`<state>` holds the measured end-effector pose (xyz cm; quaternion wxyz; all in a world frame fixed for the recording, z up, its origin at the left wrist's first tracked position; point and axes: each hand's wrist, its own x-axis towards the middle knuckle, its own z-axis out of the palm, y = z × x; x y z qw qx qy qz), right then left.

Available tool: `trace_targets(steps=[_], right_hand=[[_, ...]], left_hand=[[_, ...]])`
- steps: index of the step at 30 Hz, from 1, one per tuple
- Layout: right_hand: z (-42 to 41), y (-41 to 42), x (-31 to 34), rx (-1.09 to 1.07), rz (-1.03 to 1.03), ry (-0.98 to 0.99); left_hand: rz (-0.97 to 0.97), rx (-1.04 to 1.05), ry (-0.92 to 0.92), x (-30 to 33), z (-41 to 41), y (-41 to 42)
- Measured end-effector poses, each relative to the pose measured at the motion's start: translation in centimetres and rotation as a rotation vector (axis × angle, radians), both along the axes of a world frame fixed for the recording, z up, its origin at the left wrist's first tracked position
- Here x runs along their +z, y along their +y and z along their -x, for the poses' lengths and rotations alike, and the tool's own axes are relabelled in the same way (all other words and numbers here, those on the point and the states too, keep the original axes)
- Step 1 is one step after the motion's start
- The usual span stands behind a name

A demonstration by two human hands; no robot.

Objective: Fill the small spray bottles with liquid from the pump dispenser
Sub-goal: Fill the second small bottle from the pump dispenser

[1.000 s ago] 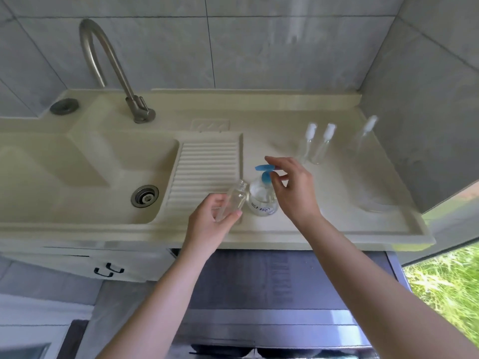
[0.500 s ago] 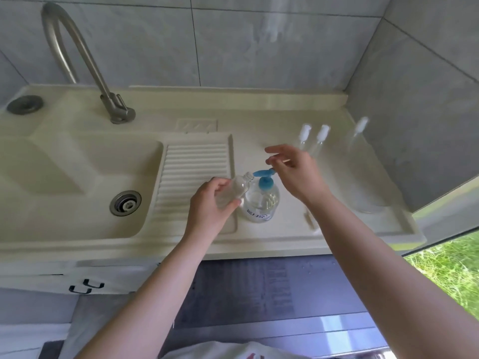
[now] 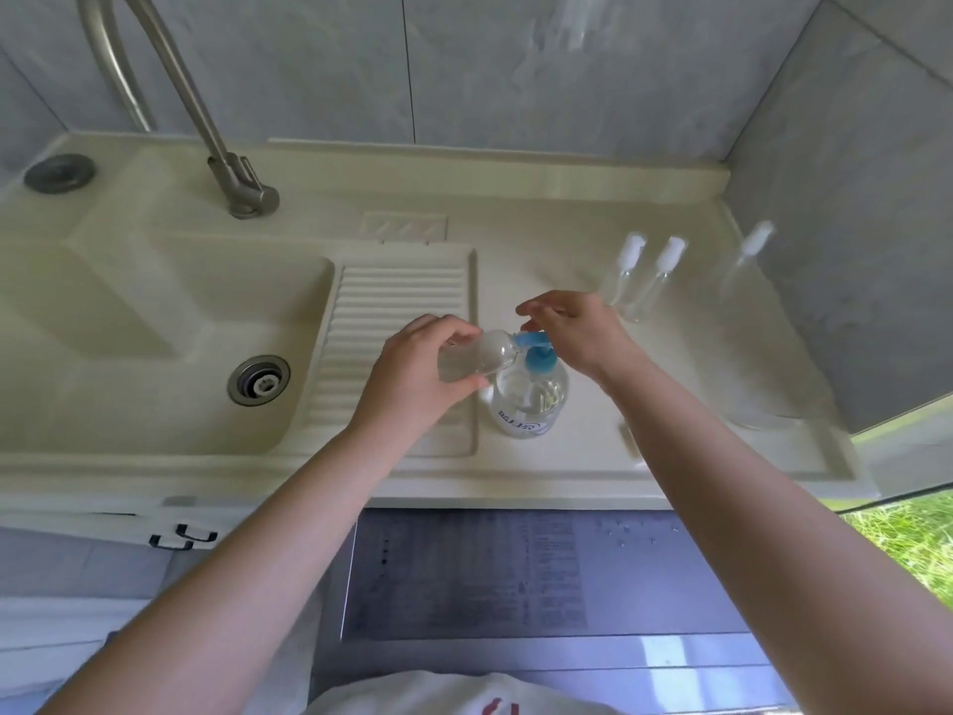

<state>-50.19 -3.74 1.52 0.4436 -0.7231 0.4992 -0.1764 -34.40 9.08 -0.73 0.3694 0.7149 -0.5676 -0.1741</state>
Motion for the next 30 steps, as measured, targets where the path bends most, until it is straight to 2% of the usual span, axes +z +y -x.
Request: trace_targets(steps=[7,12,16,20,22,30], right_hand=[[0.0,-0.6,-0.1,0.011,-0.042,0.017],[-0.5,-1.1,0.2,-0.001,-0.027,0.068],[-1.4,-1.6,0.4,-0.001,0.147,0.264],[-2.0,-1.4,-0.2,-0.014,0.486,0.569],[-2.0,-1.1,-0.2,0.011,0.598,0.661],[-1.7,-1.4,0.1,0.026,0.583,0.772]], left_hand=[[-0.15,-0.119,0.054,1.7,-1.5,-1.2],[-0.16,-0.17,0.028,2.1,-2.0,-1.7],[-0.139,-0.191,-0.036,1.9,-2.1,-2.0],[-0.109,-0.207,-0.081,2.0,-2.1,-2.0],[-0.092,-0.208,-0.101,2.4,-2.0,-2.0],[-0.095,-0.225,-0.065,3.2,-2.1,-2.2]])
